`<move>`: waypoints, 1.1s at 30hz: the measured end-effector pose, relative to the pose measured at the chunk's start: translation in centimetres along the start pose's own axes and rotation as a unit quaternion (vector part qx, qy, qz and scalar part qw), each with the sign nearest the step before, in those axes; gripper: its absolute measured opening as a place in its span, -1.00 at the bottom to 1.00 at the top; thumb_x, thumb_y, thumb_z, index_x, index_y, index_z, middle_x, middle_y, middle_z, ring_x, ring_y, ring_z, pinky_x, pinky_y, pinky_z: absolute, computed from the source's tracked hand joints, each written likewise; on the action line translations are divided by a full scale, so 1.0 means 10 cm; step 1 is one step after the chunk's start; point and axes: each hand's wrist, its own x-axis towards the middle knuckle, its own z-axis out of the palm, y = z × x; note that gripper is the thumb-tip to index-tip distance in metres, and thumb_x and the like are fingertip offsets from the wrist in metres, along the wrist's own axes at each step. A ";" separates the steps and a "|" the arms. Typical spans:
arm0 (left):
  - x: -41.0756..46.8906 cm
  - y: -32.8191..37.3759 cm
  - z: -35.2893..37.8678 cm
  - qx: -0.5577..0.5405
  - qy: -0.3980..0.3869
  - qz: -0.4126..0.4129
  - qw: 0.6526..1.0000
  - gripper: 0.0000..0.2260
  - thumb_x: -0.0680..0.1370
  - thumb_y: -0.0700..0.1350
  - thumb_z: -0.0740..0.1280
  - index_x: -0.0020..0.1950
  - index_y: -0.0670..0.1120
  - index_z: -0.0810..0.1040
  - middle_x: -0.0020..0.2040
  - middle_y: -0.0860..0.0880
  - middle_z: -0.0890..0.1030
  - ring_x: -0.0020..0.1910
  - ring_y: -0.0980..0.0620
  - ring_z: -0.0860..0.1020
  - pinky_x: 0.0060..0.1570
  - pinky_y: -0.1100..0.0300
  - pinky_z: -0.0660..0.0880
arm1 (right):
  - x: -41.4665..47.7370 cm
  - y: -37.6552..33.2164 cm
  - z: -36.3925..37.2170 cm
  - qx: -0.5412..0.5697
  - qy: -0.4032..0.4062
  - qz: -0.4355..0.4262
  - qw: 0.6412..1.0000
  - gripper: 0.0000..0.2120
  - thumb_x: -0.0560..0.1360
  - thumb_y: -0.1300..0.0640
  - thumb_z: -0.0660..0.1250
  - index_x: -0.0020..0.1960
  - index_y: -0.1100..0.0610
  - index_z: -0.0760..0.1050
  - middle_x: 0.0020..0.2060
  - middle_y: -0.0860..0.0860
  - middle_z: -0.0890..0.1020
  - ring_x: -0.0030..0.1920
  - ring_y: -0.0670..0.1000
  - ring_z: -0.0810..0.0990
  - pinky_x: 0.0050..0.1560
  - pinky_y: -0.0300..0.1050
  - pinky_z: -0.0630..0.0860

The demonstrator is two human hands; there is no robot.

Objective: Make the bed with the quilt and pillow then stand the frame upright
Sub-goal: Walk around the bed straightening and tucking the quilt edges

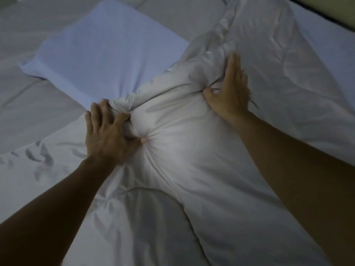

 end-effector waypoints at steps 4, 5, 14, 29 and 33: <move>0.10 -0.06 -0.16 0.016 0.007 0.010 1.000 -0.10 0.11 0.61 0.20 0.23 0.03 0.43 0.28 -0.23 0.36 0.25 -0.28 0.35 0.33 -0.25 0.25 | 0.09 0.02 0.01 0.020 -0.012 0.005 1.000 0.02 0.35 -0.06 0.42 0.63 -0.03 -0.11 0.49 0.09 0.28 0.41 0.26 0.31 0.33 0.27 0.37; 0.09 -0.07 -0.20 -0.004 0.000 -0.005 1.000 -0.06 0.08 0.62 0.20 0.23 0.01 0.40 0.22 -0.21 0.37 0.18 -0.24 0.37 0.26 -0.19 0.31 | 0.10 0.02 0.02 0.019 -0.014 0.015 1.000 -0.03 0.36 -0.04 0.43 0.62 -0.04 -0.04 0.44 0.11 0.33 0.38 0.26 0.34 0.31 0.26 0.39; -0.65 -0.02 -0.56 -0.154 -0.069 -0.044 0.985 -0.18 0.27 0.03 0.63 0.37 -0.16 0.30 0.20 -0.21 0.49 0.14 -0.26 0.42 0.06 -0.03 0.37 | -0.52 0.03 -0.21 0.089 0.065 -0.008 0.994 -0.58 0.32 -0.02 0.52 0.04 0.16 0.46 -0.07 0.22 0.57 0.00 0.25 0.55 0.02 -0.02 0.40; -3.22 0.37 -1.64 -0.021 -0.260 0.063 0.963 -0.36 0.37 0.31 0.36 0.33 0.03 0.33 0.20 -0.10 0.59 0.15 -0.20 0.57 0.11 -0.03 0.51 | -3.56 -0.02 -1.80 0.106 0.093 -0.106 0.984 -0.76 0.28 0.31 0.35 -0.07 0.17 0.47 -0.15 0.11 0.58 -0.10 0.25 0.56 -0.05 0.10 0.49; -4.04 0.30 -1.92 -0.024 -0.234 0.130 0.963 -0.50 0.42 0.21 0.33 0.25 -0.01 0.32 0.12 -0.14 0.60 0.05 -0.24 0.58 0.01 -0.03 0.51 | -4.66 -0.14 -2.33 0.100 0.085 -0.023 0.991 -0.48 0.29 0.31 0.32 0.22 0.01 0.50 0.13 0.04 0.63 0.13 0.17 0.60 0.16 0.13 0.54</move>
